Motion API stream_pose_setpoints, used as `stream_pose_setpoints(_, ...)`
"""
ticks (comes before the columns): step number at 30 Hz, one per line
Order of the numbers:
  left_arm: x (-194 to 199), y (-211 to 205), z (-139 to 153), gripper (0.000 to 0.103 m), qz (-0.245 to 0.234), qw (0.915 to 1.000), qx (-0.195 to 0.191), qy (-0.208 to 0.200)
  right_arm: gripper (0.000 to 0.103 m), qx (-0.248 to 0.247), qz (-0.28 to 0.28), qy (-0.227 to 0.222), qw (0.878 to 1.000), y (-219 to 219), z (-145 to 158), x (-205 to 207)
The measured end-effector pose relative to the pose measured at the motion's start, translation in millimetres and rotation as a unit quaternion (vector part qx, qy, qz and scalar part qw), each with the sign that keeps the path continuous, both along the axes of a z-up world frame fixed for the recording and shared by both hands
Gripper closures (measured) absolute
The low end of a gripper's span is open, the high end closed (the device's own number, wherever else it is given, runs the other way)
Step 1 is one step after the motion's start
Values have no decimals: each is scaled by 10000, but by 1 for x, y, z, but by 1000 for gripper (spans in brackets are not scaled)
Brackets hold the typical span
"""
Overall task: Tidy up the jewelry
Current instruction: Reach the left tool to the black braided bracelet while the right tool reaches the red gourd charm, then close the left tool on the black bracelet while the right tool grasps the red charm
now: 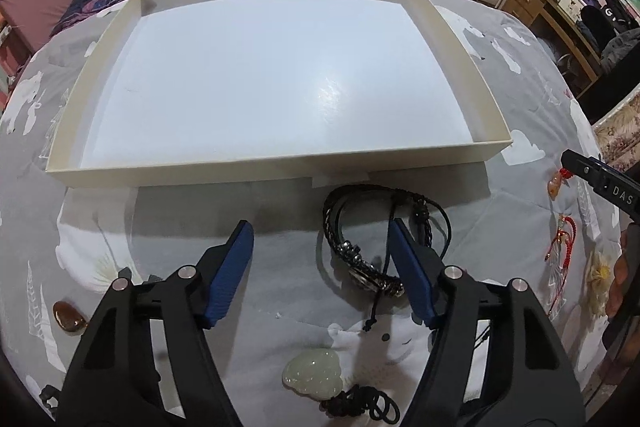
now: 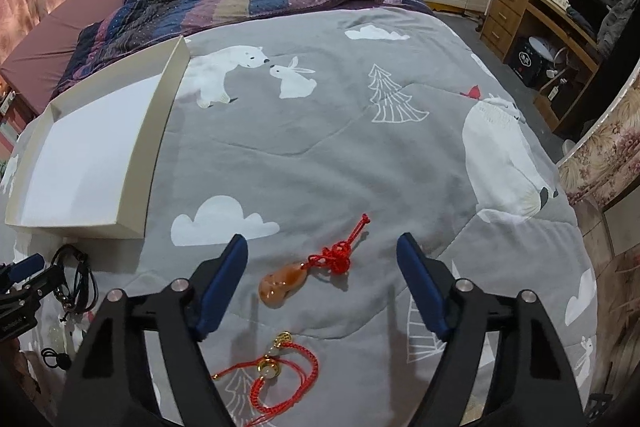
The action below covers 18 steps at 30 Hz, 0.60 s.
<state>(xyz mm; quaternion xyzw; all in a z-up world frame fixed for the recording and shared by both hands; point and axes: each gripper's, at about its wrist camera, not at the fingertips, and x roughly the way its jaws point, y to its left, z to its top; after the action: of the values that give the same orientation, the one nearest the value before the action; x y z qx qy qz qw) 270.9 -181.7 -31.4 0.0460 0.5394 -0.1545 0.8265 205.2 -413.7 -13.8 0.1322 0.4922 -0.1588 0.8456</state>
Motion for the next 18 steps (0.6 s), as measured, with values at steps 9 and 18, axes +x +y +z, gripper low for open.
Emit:
stream_pose_setpoints(9, 5, -6, -6, 48, -73, 9999, 83, 59, 52, 353, -151, 102, 9992, -8, -17, 7)
stream_pose_setpoints(18, 5, -6, -6, 74, -206, 9996, 190, 22, 89, 365, -144, 55, 9992, -4, -22, 8)
